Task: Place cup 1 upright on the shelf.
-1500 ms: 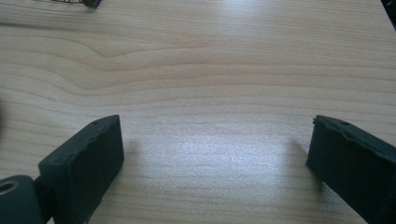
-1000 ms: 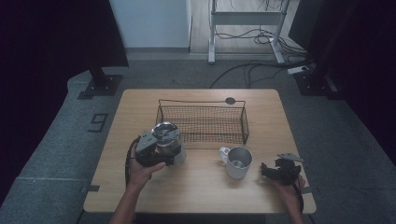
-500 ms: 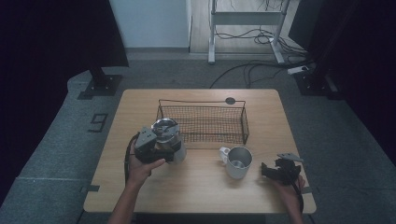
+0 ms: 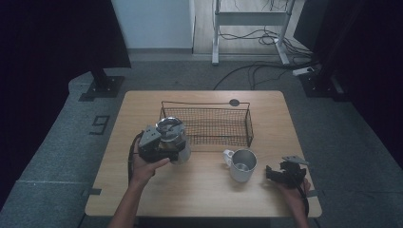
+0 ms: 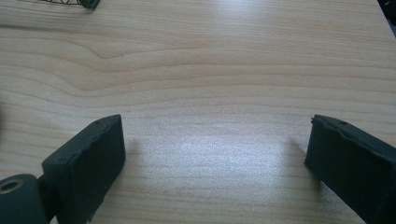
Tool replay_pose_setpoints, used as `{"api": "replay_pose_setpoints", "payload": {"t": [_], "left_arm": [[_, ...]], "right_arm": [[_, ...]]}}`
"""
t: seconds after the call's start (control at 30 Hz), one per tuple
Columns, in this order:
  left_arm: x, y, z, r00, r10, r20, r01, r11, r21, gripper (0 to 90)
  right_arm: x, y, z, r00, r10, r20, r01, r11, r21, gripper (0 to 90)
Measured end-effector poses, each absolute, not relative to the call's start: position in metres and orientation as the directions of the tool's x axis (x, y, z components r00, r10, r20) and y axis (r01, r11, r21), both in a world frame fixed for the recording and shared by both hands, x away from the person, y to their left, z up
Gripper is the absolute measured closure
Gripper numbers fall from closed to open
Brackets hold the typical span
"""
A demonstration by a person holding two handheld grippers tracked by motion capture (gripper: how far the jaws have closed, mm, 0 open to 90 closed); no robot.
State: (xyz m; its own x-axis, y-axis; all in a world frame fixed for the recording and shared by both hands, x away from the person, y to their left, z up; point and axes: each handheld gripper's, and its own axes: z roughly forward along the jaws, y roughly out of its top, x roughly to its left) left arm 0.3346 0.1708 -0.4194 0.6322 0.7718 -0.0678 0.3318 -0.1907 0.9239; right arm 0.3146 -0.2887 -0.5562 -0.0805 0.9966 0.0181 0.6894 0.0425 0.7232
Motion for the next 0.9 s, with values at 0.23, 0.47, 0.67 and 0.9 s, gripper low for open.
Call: {"api": "replay_pose_setpoints", "payload": {"t": [0.23, 0.47, 0.67, 0.9], "left_arm": [[0.339, 0.171, -0.416, 0.634, 0.769, -0.082, 0.34, -0.182, 0.923, 4.1], [0.342, 0.171, -0.41, 0.636, 0.768, -0.077, 0.335, -0.185, 0.924, 4.1], [0.347, 0.17, -0.408, 0.628, 0.775, -0.073, 0.341, -0.19, 0.921, 4.1], [0.352, 0.167, -0.409, 0.621, 0.781, -0.066, 0.348, -0.2, 0.916, 4.1]], "right_arm": [[0.315, -0.289, -0.556, -0.08, 0.997, 0.018, 0.689, 0.042, 0.723, 4.3], [0.315, -0.289, -0.556, -0.079, 0.997, 0.018, 0.689, 0.042, 0.724, 4.4], [0.315, -0.289, -0.556, -0.077, 0.997, 0.019, 0.688, 0.04, 0.725, 4.5], [0.315, -0.29, -0.556, -0.075, 0.997, 0.017, 0.688, 0.039, 0.725, 5.0]]}}
